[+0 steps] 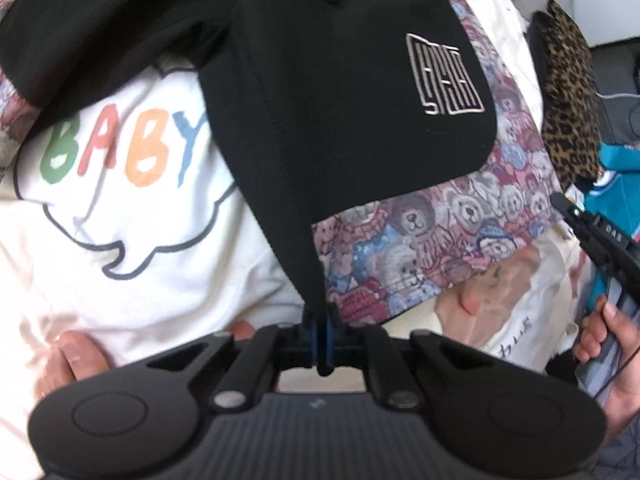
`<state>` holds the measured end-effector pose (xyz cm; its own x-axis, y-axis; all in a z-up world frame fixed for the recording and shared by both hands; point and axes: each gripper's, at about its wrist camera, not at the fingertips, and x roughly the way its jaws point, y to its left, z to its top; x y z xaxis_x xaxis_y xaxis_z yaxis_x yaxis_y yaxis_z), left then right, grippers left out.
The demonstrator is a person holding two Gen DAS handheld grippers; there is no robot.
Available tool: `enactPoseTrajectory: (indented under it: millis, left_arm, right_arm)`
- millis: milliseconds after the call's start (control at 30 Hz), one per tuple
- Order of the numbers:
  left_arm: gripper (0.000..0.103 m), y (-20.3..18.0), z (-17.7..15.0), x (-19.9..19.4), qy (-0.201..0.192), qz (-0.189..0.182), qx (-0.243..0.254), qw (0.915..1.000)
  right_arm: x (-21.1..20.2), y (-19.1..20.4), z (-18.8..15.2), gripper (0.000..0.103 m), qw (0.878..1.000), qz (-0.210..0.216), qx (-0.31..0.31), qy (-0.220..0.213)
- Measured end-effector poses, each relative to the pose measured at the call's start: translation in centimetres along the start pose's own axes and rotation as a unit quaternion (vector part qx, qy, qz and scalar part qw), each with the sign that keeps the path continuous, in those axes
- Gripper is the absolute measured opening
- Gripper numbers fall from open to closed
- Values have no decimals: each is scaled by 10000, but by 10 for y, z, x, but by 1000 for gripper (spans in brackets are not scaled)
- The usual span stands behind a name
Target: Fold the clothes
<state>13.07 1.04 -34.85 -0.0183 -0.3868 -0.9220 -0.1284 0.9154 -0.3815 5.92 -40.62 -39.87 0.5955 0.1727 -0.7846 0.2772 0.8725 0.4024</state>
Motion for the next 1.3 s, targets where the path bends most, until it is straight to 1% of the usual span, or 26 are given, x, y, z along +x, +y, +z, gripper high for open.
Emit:
enactPoseTrajectory:
  millis: [67,133,300,333,367,400,433,467,500,533,567,600,667,733,800,900,933,1000,1067,1133,1167,1200,1300]
  left_arm:
    - [4,0,1,1,19,-44,36,10000]
    - [4,-1,1,9,44,-10,106,9999]
    - [6,1,2,24,141,162,314,9993]
    - [10,1,3,25,172,225,356,9990]
    - [16,1,4,25,235,314,393,9985]
    - [17,1,5,25,284,391,429,9979]
    - [21,0,5,24,304,447,460,9975]
    - [22,-1,5,22,306,493,496,9971]
    - [22,-3,5,18,271,519,539,9968]
    - [25,-4,5,13,232,544,575,9966]
    - [32,-6,5,8,188,561,590,9965]
    - [36,-8,7,2,146,568,588,9965]
    - [51,-11,11,-9,63,582,587,9966]
    - [56,-16,16,-25,-25,600,595,9964]
    - [59,-25,18,-39,-184,672,722,9949]
    - [68,-41,21,-60,-469,802,971,9909]
    - [71,-46,25,-68,-557,804,978,9904]
    - [74,-55,34,-84,-731,809,991,9891]
    - [80,-67,44,-99,-911,858,981,9873]
    - [84,-77,55,-119,-1141,922,900,9851]
    - [86,-81,58,-131,-1281,929,862,9836]
    - [86,-85,62,-143,-1406,935,856,9819]
    - [89,-96,72,-178,-1651,956,932,9772]
  right_arm:
    - [-5,1,2,8,9999,-76,18,-66]
    - [-7,-2,1,8,9998,-157,56,-82]
    - [0,-11,-7,8,9992,-359,139,66]
    - [2,-12,-9,8,9991,-383,158,90]
    - [4,-13,-10,9,9989,-407,177,115]
    - [6,-15,-12,9,9988,-432,197,139]
    - [7,-16,-13,10,9986,-456,225,140]
    - [5,-17,-12,12,9984,-479,264,114]
    - [3,-19,-12,14,9983,-486,324,86]
    - [-1,-21,-11,15,9980,-475,409,55]
    - [-4,-22,-10,16,9978,-464,477,33]
    - [-8,-22,-8,16,9976,-453,526,22]
    - [-16,-19,-4,17,9973,-449,573,10]
    - [-27,-13,3,22,9977,-414,540,-20]
    - [-39,-5,11,34,9982,-374,470,-51]
    - [-57,13,27,44,9991,-285,302,-8]
    - [-63,20,33,44,9993,-264,249,16]
    - [-74,36,44,45,9997,-223,70,75]
    - [-89,55,55,46,9998,-69,-151,103]
    - [-104,72,67,53,9995,67,-305,62]
    - [-113,80,73,59,9992,131,-381,32]
    - [-121,87,79,61,9988,184,-460,-1]
    - [-146,109,97,62,9973,211,-693,-84]
